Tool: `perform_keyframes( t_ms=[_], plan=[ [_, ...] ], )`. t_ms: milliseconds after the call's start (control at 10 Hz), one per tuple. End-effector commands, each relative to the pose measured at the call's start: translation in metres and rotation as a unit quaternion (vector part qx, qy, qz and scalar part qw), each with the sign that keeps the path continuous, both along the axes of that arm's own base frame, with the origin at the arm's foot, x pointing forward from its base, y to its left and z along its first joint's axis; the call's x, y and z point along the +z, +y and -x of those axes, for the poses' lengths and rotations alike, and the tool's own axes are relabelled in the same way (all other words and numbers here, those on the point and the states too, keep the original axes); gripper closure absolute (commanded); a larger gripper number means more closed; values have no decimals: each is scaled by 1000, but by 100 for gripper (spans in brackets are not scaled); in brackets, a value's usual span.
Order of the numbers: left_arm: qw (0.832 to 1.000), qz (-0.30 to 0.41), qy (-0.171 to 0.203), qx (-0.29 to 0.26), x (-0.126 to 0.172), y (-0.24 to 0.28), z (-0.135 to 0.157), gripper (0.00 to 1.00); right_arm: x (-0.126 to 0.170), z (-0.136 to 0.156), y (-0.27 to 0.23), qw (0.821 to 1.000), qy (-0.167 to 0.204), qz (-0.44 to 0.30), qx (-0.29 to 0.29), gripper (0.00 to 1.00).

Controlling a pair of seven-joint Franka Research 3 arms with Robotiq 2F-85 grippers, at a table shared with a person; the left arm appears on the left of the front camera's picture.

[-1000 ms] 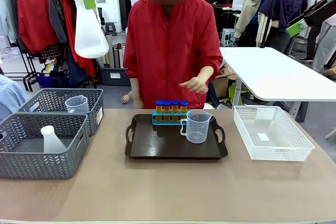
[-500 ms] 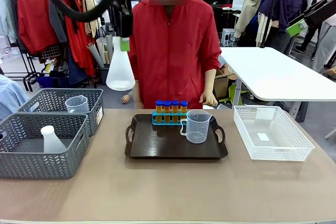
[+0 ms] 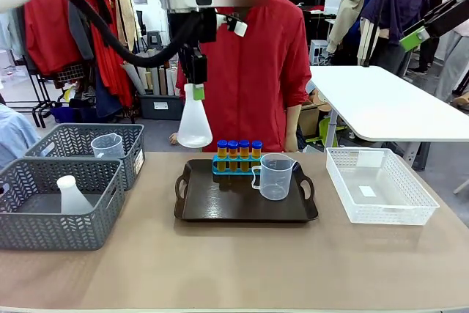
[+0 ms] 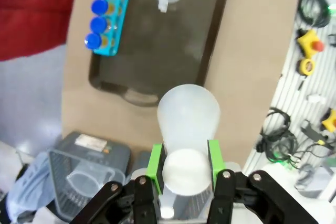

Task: Prepare the laboratory tools.
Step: Pick up one Small flask and place it on the Handle tray.

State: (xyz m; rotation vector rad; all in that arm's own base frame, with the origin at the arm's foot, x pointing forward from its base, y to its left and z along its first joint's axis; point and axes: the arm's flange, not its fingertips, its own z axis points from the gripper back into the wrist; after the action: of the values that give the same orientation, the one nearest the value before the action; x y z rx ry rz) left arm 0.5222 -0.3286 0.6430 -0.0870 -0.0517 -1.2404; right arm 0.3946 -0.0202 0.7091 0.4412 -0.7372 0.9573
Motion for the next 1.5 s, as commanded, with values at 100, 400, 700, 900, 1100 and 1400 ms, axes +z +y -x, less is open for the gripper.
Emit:
perform_keyframes(
  t_ms=[100,400,700,900,1100,1400],
  plan=[
    [999,13,18,-46,-14,-14,-8,100,1,1,0,1000,-3,-6,5,0],
    [997,4,48,-68,11,-1,1,100,1,1,0,1000,-3,-6,5,0],
    [999,6,20,-40,-30,-19,-9,100,1,1,0,1000,-3,-6,5,0],
    [999,5,26,-46,-28,-18,-8,100,1,1,0,1000,-3,-6,5,0],
    [993,-11,59,-99,-50,-25,-26,100,1,1,0,1000,-3,-6,5,0],
    [987,-6,32,-159,-79,-38,-52,100,1,1,0,1000,-3,-6,5,0]
  ],
)
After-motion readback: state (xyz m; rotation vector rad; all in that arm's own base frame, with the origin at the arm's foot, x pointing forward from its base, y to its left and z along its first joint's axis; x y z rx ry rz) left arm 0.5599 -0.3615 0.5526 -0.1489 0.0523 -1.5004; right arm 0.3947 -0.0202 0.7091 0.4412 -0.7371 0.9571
